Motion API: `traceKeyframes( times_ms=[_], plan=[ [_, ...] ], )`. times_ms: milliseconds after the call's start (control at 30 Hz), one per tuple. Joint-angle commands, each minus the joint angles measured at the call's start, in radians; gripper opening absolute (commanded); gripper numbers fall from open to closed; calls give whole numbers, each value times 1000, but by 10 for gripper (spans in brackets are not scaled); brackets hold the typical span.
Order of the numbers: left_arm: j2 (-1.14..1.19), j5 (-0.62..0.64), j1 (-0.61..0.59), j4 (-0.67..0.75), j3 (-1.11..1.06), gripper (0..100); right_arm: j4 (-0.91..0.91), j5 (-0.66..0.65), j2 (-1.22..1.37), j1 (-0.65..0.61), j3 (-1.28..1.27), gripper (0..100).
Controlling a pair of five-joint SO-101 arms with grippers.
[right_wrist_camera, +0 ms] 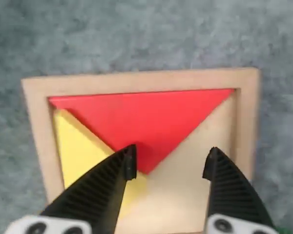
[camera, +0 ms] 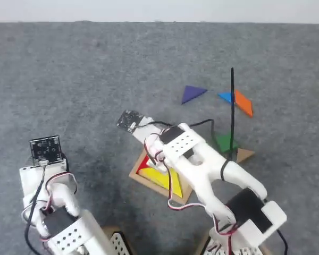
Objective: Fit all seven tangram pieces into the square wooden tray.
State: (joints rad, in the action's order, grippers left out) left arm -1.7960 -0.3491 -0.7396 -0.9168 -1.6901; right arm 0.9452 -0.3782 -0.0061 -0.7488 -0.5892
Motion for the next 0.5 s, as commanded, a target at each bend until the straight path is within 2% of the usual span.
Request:
traceKeyframes(
  times_ms=[0,167,367,467],
  plan=[
    [-14,9,-3,15,8,195,8,-9,-19,-33,-5,238],
    [-14,9,-3,15,8,195,10,-6,-28,-24,-2,238],
    [-14,9,-3,15,8,195,-13,34,-185,226,6,238],
    [-14,9,6,15,8,195,-41,31,-183,317,41,238]
  ],
)
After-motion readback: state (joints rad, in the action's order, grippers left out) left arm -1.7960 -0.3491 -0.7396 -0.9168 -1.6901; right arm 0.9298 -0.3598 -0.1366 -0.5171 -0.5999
